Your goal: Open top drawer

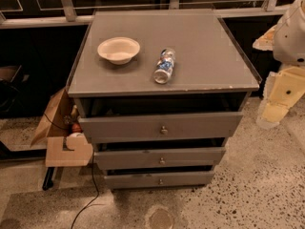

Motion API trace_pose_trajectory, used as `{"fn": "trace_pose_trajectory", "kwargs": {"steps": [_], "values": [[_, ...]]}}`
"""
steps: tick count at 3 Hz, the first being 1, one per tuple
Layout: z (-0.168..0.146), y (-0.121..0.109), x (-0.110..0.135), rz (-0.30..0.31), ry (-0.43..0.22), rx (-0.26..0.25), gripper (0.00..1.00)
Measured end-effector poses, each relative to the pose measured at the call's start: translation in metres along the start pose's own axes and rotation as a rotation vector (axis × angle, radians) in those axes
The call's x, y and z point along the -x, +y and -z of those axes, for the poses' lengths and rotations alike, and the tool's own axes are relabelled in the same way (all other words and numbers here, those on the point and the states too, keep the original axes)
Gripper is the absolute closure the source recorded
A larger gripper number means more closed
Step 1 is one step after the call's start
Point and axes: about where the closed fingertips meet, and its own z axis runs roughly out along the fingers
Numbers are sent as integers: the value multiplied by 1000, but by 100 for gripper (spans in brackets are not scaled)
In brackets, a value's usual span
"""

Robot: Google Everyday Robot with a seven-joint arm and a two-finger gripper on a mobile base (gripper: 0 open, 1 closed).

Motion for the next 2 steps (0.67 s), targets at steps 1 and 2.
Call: {"fn": "trace_pose_trajectory", "kwargs": {"steps": [1,2], "values": [[0,0,0,0,0,0,0],[-12,1,-5,-20,-34,-15,0]]}}
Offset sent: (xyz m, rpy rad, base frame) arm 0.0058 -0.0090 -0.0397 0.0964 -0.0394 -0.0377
